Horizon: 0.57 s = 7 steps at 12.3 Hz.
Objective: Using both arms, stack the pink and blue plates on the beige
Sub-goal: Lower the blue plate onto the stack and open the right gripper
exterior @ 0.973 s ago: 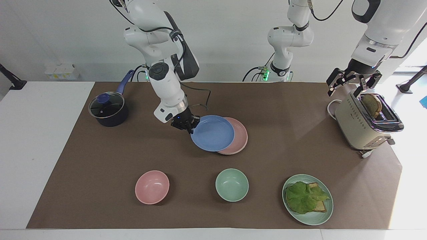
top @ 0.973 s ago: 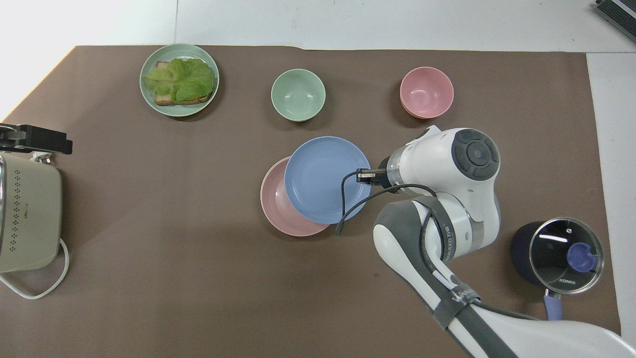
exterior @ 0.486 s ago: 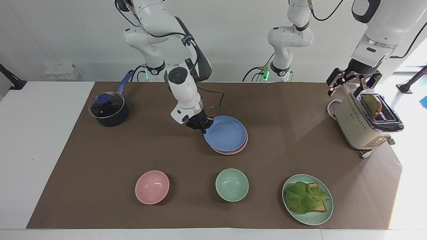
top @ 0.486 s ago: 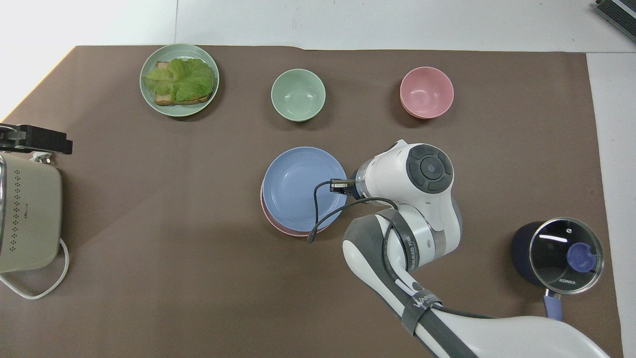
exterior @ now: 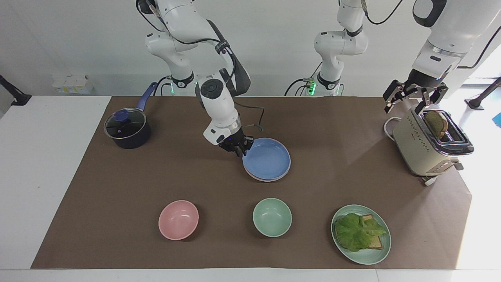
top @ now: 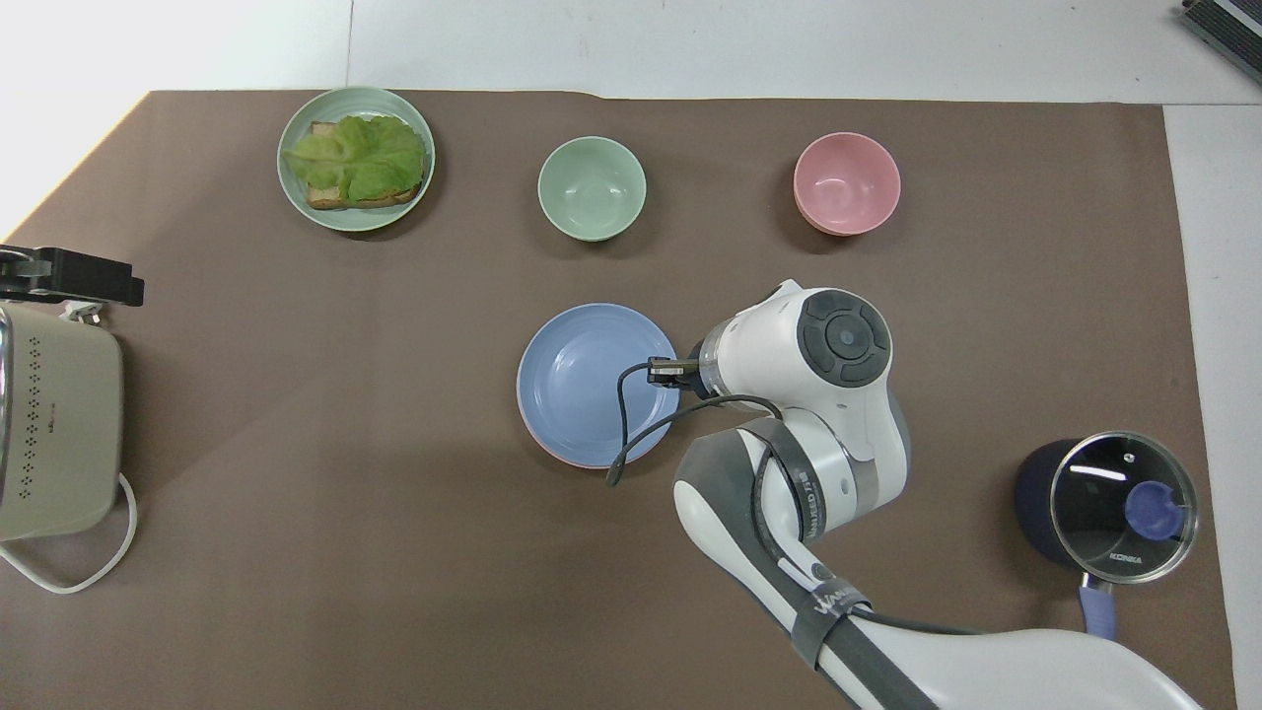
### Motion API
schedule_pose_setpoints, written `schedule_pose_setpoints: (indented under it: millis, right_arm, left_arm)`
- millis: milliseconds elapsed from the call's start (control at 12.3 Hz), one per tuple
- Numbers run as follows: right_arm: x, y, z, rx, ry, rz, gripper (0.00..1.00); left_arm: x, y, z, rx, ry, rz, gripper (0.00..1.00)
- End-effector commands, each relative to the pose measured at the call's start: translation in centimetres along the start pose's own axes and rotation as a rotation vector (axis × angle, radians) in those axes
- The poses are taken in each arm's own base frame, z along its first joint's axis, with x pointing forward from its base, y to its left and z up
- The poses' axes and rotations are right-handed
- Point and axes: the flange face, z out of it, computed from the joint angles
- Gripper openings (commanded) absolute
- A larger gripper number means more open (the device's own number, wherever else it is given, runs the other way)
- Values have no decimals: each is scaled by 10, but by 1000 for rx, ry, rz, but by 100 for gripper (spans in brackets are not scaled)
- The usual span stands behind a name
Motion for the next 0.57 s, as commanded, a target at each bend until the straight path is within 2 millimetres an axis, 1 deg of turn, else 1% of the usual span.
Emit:
schedule_pose_setpoints:
  millis: [0, 81, 162, 324, 405, 486]
  right_arm:
    - [3, -5, -2, -5, 19, -2, 100]
    - [3, -6, -2, -5, 20, -4, 100]
    - [9, -6, -10, 1, 34, -4, 100]
    - [22, 4, -33, -14, 77, -13, 100]
    - [29, 16, -51, -21, 109, -4, 100]
    - [40, 37, -72, -31, 143, 18, 100]
  left_arm:
    - [-3, -3, -1, 16, -11, 11, 100]
    - [-3, -3, -1, 16, -11, 11, 100]
    - [-3, -3, -1, 16, -11, 11, 100]
    - [-3, -3, -1, 16, -11, 11, 100]
    - [-3, -3, -1, 16, -11, 11, 100]
    - [-3, -3, -1, 16, -11, 11, 100]
